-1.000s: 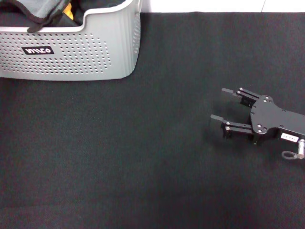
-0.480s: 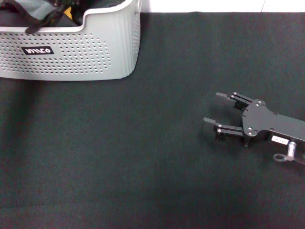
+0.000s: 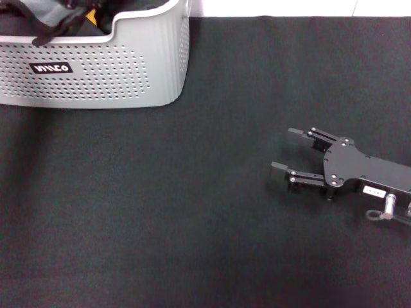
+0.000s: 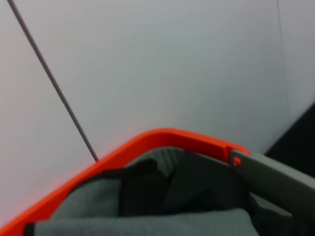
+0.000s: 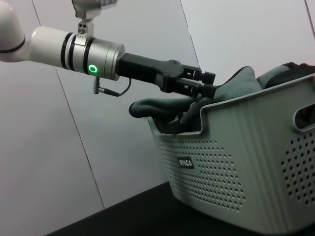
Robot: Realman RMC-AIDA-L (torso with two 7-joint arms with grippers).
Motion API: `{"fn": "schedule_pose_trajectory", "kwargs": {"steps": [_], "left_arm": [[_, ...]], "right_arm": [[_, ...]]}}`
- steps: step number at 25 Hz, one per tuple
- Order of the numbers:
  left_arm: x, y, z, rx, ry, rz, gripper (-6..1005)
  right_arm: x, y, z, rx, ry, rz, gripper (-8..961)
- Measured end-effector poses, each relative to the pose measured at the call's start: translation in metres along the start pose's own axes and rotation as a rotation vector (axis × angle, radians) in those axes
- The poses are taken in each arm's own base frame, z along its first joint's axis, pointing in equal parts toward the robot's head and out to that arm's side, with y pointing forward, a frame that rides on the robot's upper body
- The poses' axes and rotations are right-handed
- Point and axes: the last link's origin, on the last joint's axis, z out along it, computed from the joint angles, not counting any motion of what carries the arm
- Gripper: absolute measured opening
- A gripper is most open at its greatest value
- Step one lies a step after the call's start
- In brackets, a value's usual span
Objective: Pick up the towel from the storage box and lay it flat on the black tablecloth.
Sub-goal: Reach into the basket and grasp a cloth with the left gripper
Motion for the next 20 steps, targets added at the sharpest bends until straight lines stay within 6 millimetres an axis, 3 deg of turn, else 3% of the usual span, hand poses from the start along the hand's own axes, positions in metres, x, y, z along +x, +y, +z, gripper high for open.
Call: {"fn": "schedule_pose_trajectory", "kwargs": {"steps": [6,18,20], "left_arm": [[-0.014,0.0,0.008,-0.007,-0.063,-0.008,658],[-0.015,-0.007,0.013,0.043,-0.05,-0.004,605],[-0.014,-0.007,0.013,0.04,-0.046,-0.007,519]], "right_arm": [[0.001,0.001,0.001,-0.004,0.0,0.001,884],[0.005,0.006,0.0,-0.013,0.001,0.007,885],[0.006,0.007,0.0,-0.012,0.0,0.01,885]]}}
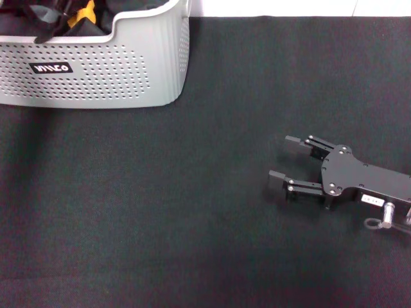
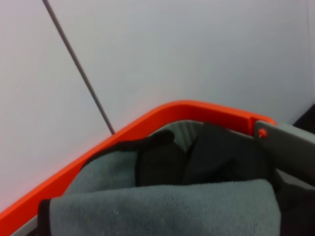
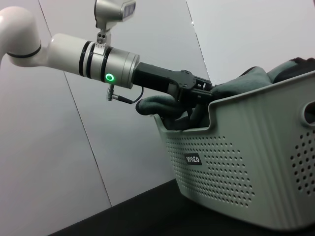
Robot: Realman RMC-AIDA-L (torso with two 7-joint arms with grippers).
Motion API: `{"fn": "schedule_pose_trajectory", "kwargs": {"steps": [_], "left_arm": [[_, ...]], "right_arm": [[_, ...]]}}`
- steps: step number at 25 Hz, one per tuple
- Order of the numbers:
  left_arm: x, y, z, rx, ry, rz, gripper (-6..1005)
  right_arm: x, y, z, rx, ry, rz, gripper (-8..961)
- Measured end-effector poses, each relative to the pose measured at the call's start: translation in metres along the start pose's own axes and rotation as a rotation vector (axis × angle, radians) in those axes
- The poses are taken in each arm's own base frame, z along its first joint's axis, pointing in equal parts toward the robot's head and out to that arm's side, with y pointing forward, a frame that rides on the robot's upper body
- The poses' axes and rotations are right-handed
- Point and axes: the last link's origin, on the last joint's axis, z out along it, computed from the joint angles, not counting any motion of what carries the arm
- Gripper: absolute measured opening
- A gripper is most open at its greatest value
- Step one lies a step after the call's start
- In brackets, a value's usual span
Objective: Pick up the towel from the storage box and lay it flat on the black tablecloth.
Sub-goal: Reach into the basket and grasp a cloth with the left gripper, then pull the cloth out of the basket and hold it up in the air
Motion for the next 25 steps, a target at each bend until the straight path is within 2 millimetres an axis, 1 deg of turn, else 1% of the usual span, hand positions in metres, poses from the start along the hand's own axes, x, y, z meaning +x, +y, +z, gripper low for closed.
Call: {"fn": "schedule_pose_trajectory", "kwargs": {"steps": [3,6,10,11,12,15,18,19,23,24,25], "left_arm": [[0.005,0.001,-0.002,-0.01,0.039,-0.028,391],[0.01,-0.002,-0.007,-0.018,0.106,-0.084,321],[0.022,-0.006,-0.019,-0.051,0.239,-0.163,229],[0.022,-0.006,-0.019,-0.051,0.239,-0.163,205],[0.035,-0.012,-0.034,-0.09,0.349,-0.205,182],[0.047,-0.014,-0.048,-0.145,0.448,-0.229,125],[0.059,-0.01,-0.068,-0.238,0.591,-0.232,75],[0.062,-0.008,-0.075,-0.272,0.637,-0.232,58],[0.07,0.004,-0.107,-0.441,0.825,-0.231,51],[0.069,0.007,-0.111,-0.472,0.853,-0.234,50],[0.069,0.01,-0.116,-0.516,0.891,-0.238,48]], "right_arm": [[0.001,0.001,-0.001,0.004,-0.001,0.003,885],[0.002,0.001,-0.003,0.014,-0.007,-0.004,885],[-0.001,0.0,-0.011,0.051,-0.065,-0.026,884],[-0.002,0.001,-0.012,0.054,-0.078,-0.031,884],[-0.005,0.002,-0.014,0.052,-0.102,-0.044,884],[-0.013,0.004,-0.015,0.037,-0.152,-0.07,885],[-0.022,0.006,-0.017,0.03,-0.216,-0.122,885],[-0.025,0.007,-0.018,0.029,-0.236,-0.14,885],[-0.036,0.011,-0.017,0.038,-0.331,-0.237,885],[-0.036,0.011,-0.017,0.038,-0.331,-0.237,885],[-0.04,0.012,-0.016,0.048,-0.365,-0.289,885]]}}
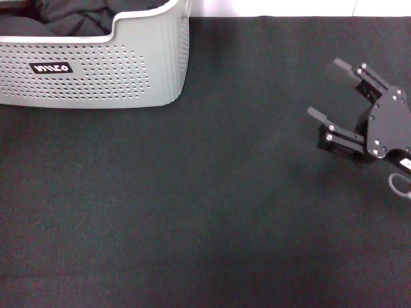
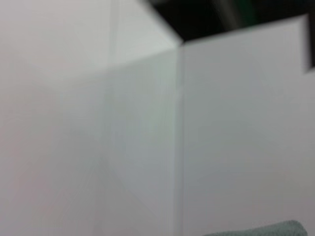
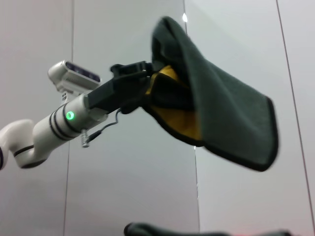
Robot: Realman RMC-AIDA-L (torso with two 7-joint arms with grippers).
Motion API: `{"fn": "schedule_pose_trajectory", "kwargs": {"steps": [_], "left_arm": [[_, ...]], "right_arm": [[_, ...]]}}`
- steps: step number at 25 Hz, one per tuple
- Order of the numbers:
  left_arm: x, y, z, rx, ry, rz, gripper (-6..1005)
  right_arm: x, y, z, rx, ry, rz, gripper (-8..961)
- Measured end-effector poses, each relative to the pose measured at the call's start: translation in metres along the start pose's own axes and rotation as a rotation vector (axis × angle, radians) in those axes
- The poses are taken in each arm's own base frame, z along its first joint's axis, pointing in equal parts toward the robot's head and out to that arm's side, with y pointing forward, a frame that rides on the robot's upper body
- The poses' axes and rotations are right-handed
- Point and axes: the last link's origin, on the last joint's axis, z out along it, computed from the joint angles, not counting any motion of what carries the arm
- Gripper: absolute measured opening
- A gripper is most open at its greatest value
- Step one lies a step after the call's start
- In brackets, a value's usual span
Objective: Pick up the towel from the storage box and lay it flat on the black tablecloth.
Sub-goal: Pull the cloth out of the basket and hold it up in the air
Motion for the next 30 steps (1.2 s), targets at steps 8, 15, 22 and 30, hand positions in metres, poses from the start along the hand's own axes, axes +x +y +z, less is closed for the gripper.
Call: {"fn": "schedule_pose_trajectory", "kwargs": {"steps": [8,15,22,30], "left_arm": [[-0.012,0.013,0.002,-0.098,0.034,-0.071,45],[-0.027,0.013,0.005,-0.142,0.048,-0.158,46],[-0.034,0.013,0.007,-0.15,0.053,-0.195,45],[-0.037,0.012,0.009,-0.151,0.05,-0.203,48]], "right_arm": [[-0.006,0.003,0.023,-0.03,-0.049,-0.336,884],[0.0,0.0,0.044,0.159,-0.008,-0.904,826],[-0.003,0.003,0.064,0.206,-0.029,-1.125,609],[-0.006,0.0,0.086,0.166,-0.042,-1.139,610]]}}
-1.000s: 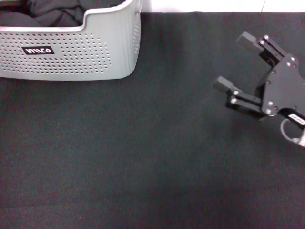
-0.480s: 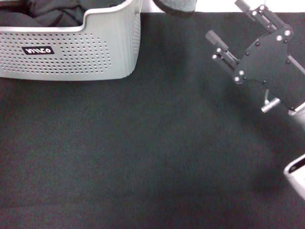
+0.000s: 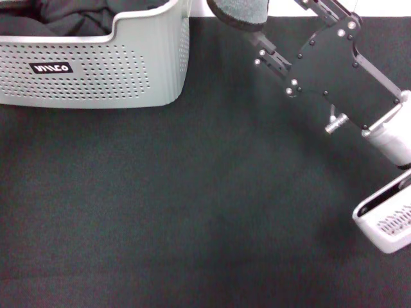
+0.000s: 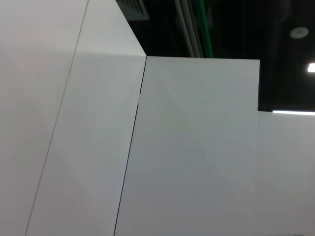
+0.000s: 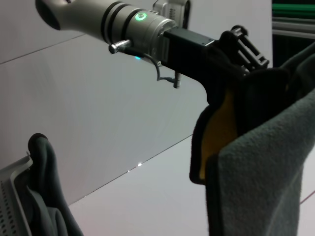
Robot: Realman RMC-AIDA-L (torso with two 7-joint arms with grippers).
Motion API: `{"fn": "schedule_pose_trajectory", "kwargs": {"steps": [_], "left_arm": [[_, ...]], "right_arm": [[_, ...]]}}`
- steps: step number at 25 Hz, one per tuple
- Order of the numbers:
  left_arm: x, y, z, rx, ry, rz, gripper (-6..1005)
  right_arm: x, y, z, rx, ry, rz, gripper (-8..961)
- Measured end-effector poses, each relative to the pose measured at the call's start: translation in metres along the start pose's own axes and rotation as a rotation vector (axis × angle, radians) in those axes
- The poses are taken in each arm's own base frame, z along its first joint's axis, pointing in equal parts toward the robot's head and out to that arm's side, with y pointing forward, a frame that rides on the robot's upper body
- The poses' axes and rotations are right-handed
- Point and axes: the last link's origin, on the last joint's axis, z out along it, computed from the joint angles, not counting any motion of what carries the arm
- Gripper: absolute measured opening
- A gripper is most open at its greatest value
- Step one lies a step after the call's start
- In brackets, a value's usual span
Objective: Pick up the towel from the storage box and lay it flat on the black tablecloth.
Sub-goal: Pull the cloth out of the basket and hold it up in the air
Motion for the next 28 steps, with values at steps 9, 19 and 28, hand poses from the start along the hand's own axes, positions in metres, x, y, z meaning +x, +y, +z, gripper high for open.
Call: {"fn": "schedule_pose_trajectory", "kwargs": {"steps": [9,19,28], "left_arm": [[-0.005,-0.004,0.0,0.006,0.004,-0.021,54],[-0.008,-0.007,-0.005,0.018,0.002,-0.02,59],[-0.013,-0.01,-0.008,0.039,-0.013,-0.004,64]], "right_arm": [[0.0,-0.001,0.004,-0.001,-0.006,-0.018,529],[-0.001,-0.008,-0.004,0.064,0.005,-0.032,360],[-0.001,-0.009,-0.01,0.088,0.029,-0.027,249]]}}
